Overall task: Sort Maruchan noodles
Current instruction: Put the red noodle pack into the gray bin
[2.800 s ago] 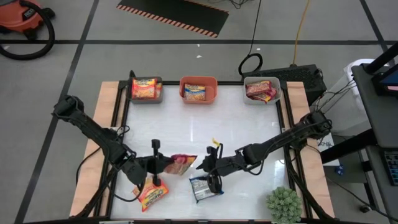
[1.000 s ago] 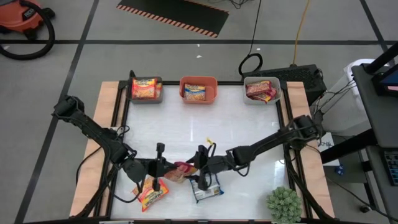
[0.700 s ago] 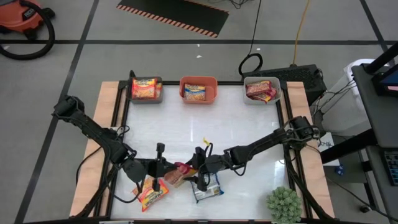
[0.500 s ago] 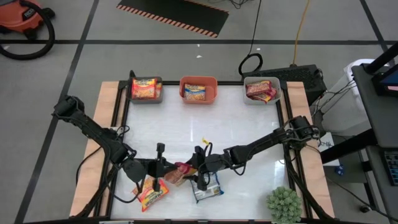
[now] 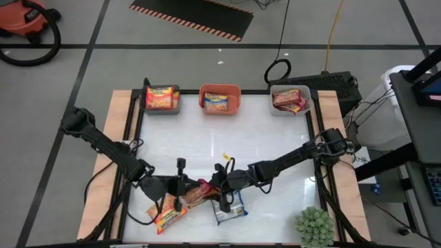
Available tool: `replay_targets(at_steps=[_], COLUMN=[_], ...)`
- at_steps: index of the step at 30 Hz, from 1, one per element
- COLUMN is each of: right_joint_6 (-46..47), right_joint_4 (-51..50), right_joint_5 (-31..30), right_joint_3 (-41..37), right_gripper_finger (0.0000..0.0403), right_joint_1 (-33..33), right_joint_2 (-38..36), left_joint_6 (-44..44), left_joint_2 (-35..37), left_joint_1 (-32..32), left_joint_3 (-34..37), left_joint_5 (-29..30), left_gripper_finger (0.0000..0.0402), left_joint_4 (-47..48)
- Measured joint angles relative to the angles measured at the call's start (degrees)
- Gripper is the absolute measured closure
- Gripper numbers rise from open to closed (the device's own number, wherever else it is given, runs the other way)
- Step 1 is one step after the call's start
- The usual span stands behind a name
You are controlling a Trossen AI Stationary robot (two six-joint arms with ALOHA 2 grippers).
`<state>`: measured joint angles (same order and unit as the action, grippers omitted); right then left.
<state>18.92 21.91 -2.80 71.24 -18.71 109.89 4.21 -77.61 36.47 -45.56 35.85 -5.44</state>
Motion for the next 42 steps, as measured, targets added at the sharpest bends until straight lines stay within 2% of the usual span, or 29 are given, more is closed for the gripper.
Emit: replay_targets(at_steps=[9, 15, 18, 21, 27, 29, 36, 42], right_joint_6=[-0.64, -3.35, -4.39, -5.59, -7.85, -8.37, -11.01, -12.74], right_joint_4=[-1.38, -1.60, -1.75, -1.96, -5.76, -10.19, -18.77, -25.10], right_joint_5=[-0.15, 0.03, 0.17, 0.40, 0.20, 0.21, 0.59, -0.13], right_joint_3=[0.00, 0.02, 0.02, 0.02, 0.15, -0.05, 0.07, 0.00], right_gripper_finger=[0.0274, 0.0284, 0.0280, 0.0280, 0.0283, 0.0282, 0.0283, 0.0281], right_joint_1=[0.75, 1.88, 2.98, 4.37, 8.30, 9.63, 14.24, 18.87], right_joint_2=[-0.02, -0.09, -0.09, -0.09, -1.22, -2.26, -4.63, -5.65], left_joint_6=[-0.14, -0.81, -2.12, -2.35, -1.51, -1.38, -1.50, -1.51], left_joint_2=[-0.32, -0.32, -0.32, 0.08, 3.04, 5.27, 12.84, 15.92], left_joint_1=[-0.06, -0.09, -0.22, -0.24, -1.42, -2.26, -5.76, -9.81], left_joint_3=[0.03, 0.04, 0.04, 0.07, 0.13, 0.09, 0.00, 0.02], left_joint_5=[-0.23, 0.34, 2.21, 5.10, 16.75, 17.85, 17.73, 17.67], left_gripper_finger=[0.0399, 0.0394, 0.0363, 0.0312, 0.0221, 0.0204, 0.0188, 0.0188], left_joint_4=[-0.91, -1.21, -0.58, -0.19, 0.18, 0.84, 9.05, 15.19])
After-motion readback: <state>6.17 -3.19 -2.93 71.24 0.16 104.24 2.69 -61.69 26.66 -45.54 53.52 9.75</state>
